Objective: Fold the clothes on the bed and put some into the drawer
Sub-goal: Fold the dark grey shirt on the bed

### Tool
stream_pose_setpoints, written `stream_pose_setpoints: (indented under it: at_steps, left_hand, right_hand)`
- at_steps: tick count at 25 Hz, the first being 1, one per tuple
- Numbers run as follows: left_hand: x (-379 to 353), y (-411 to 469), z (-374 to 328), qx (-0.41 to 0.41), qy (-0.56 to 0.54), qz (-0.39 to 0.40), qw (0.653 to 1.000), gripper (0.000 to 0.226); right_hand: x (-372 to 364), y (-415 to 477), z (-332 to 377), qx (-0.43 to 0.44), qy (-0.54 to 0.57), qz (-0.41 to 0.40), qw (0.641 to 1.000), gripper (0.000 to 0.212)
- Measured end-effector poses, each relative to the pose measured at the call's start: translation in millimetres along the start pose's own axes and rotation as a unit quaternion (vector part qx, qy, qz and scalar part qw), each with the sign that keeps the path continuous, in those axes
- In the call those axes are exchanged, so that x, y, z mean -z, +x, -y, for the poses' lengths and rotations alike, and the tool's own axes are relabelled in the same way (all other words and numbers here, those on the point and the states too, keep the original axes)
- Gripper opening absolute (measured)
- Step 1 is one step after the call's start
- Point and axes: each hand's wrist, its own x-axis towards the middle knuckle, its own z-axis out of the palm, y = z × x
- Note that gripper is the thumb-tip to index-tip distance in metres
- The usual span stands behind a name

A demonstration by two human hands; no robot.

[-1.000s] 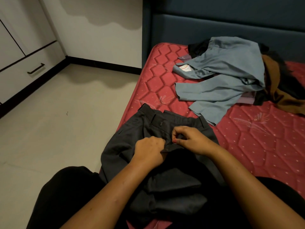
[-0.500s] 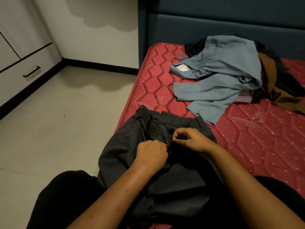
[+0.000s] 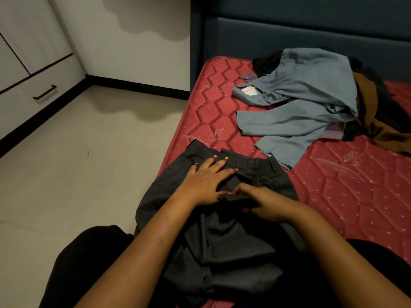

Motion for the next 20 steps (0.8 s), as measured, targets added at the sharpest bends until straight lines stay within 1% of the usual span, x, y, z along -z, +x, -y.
stream_pose_setpoints:
  at_steps: [1, 2, 4, 5, 8, 10, 11, 12, 13, 15, 16, 18, 20]
  left_hand:
    - [-4.6, 2.6, 3.8, 0.008, -0.010, 0.025, 1.000, 0.076]
    - [-9.4, 4.4, 5.8, 0.018, -0.023, 0.045, 0.999, 0.082]
    - [-17.8, 7.0, 5.4, 0.035, -0.038, 0.049, 0.997, 0.089]
    - [-20.3, 9.0, 4.5, 0.025, -0.013, 0.035, 0.999, 0.088]
    - [-17.5, 10.6, -1.0, -0.054, 0.113, -0.028, 0.992, 0.080]
    - [-8.3, 13.5, -2.7, -0.122, 0.163, -0.078, 0.976, 0.071]
    - [-2.1, 15.8, -2.2, -0.151, 0.167, -0.098, 0.969, 0.060]
    - [6.0, 16.2, -0.9, -0.165, 0.149, -0.104, 0.969, 0.046]
    - [13.7, 15.1, 2.0, -0.159, 0.114, -0.096, 0.976, 0.037]
    - [24.0, 11.7, 14.1, -0.138, 0.012, -0.074, 0.988, 0.031]
    - [25.7, 10.4, 22.5, -0.124, -0.058, -0.064, 0.988, 0.029]
    - [26.4, 7.2, 37.1, -0.090, -0.195, -0.031, 0.976, 0.028]
    - [29.7, 6.6, 49.0, -0.063, -0.267, -0.013, 0.962, 0.023]
  right_hand:
    - [2.4, 0.5, 3.1, 0.014, -0.009, -0.044, 0.999, 0.041]
    - [4.4, 1.0, 7.7, 0.024, -0.015, -0.072, 0.997, 0.040]
    - [2.9, 4.2, 14.3, 0.035, -0.037, -0.086, 0.995, 0.051]
    - [2.8, 4.7, 16.8, 0.043, -0.047, -0.085, 0.994, 0.049]
    - [3.0, -3.4, 23.5, 0.060, -0.089, -0.052, 0.993, 0.026]
    - [2.0, -7.8, 25.0, 0.069, -0.124, -0.034, 0.989, 0.025]
    - [2.6, -8.3, 24.4, 0.068, -0.133, -0.043, 0.988, 0.026]
    - [5.0, -7.0, 22.0, 0.054, -0.138, -0.058, 0.987, 0.028]
    - [7.7, -4.7, 18.1, 0.034, -0.139, -0.080, 0.986, 0.029]
    - [11.8, -0.3, 9.7, 0.000, -0.142, -0.130, 0.981, 0.024]
    - [11.9, 2.4, 7.2, -0.001, -0.147, -0.150, 0.978, 0.021]
    - [8.9, 8.6, 6.9, 0.017, -0.171, -0.165, 0.971, 0.017]
    - [7.1, 8.5, 14.5, 0.068, -0.180, -0.189, 0.963, 0.012]
